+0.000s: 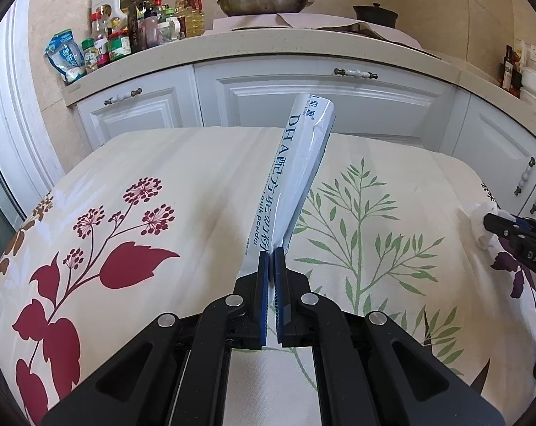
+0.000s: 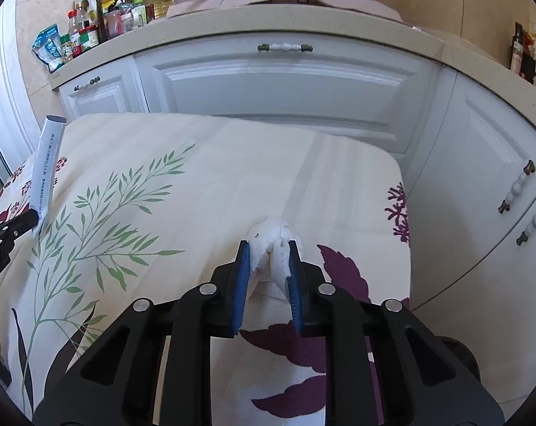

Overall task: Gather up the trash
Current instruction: 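Grasp the white tissue with the right tool while the left tool holds the tube, then carry the tissue and tube over the black bin with both tools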

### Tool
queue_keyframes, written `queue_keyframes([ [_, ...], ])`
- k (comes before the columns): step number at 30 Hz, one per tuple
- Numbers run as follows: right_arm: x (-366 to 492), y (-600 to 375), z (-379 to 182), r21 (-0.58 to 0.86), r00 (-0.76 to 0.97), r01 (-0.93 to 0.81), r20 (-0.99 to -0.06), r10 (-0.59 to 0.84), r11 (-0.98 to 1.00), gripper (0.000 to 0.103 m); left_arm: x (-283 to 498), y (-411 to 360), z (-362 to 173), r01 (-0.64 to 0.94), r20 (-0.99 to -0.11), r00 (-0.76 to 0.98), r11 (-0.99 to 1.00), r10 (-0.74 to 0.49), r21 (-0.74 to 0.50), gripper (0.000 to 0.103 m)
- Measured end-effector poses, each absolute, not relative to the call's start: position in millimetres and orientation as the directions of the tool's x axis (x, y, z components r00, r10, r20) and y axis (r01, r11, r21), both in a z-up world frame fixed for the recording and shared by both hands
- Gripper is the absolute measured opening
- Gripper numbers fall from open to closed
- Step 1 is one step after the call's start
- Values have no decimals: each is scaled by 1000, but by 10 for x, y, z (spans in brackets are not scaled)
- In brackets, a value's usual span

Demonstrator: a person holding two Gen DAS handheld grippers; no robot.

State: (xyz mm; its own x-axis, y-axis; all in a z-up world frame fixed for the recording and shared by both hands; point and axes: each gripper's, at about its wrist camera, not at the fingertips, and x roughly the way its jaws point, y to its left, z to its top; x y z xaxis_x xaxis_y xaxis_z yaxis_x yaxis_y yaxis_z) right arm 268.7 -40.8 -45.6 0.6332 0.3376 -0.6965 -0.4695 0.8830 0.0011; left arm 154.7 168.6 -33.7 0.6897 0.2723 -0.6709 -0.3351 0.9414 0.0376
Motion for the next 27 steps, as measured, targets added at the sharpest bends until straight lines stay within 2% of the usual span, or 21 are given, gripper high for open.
queue_keyframes([
  [27,1681,-764,-236,32,688,-447,-627,366,894,19,1071,1303,-205,-292,-640,728,956,246,34,4],
])
